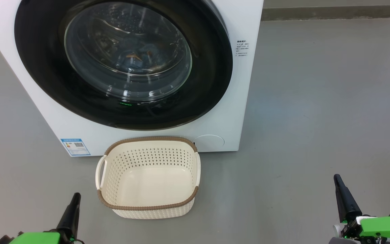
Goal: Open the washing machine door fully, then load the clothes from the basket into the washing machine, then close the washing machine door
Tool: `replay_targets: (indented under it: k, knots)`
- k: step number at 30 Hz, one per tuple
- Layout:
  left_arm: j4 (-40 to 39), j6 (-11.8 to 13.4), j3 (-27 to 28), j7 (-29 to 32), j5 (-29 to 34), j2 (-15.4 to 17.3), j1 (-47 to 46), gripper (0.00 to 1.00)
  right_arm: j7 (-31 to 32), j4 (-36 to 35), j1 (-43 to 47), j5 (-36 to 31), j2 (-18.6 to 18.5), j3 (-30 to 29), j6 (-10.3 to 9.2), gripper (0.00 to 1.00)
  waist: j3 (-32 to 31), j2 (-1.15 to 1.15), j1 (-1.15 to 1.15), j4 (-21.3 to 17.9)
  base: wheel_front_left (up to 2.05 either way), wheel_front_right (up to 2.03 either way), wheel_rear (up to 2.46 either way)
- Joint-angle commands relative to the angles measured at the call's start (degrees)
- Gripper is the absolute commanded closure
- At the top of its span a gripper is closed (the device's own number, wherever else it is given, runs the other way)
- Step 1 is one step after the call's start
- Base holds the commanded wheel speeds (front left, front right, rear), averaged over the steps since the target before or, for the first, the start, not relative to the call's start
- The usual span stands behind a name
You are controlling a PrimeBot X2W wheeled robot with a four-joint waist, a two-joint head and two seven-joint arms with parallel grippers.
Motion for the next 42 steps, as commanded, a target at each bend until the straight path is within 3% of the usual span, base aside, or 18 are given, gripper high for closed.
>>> replay_targets:
  k: [1,42]
  knots:
    - [-1.05,-0.57,2.02,0.28,-0.06,0.69,-2.37,1.0,0.43,-1.39,-2.61,0.63,-0.34,1.57,-0.06,1.0,0.0,0.0,0.0,0.0,0.0,0.0,0.0]
    - [-1.05,-0.57,2.1,0.34,0.0,0.64,-2.37,1.0,0.43,-1.39,-2.61,0.63,-0.34,1.57,-0.06,1.0,0.0,0.0,0.0,0.0,0.0,0.0,0.0]
